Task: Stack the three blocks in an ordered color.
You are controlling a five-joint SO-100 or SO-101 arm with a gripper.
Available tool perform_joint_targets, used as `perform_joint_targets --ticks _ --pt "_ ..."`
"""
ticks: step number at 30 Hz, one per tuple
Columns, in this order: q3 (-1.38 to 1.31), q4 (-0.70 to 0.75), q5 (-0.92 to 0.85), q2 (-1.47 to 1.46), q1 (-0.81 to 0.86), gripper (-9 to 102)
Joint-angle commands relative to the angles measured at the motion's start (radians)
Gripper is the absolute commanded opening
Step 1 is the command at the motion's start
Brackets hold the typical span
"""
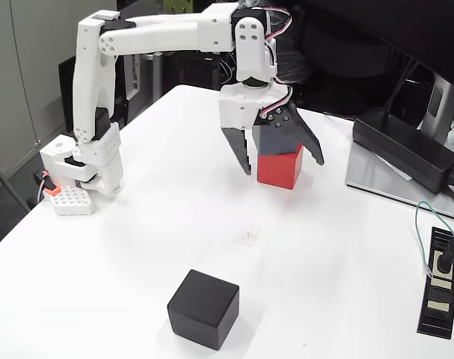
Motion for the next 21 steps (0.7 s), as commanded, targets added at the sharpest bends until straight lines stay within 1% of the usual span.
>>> perform_joint_targets --ticks 1,5,10,15,21 --pt "-0.014 0.008 -0.091 0.075 0.101 42" --pt "-0.006 0.051 -0.189 0.14 0.244 42" --pt "0.075 0.043 -0.324 0.158 0.43 42" --pt "0.155 0.026 -0.456 0.156 0.561 42" --pt "0.17 -0.135 -0.471 0.117 0.652 42"
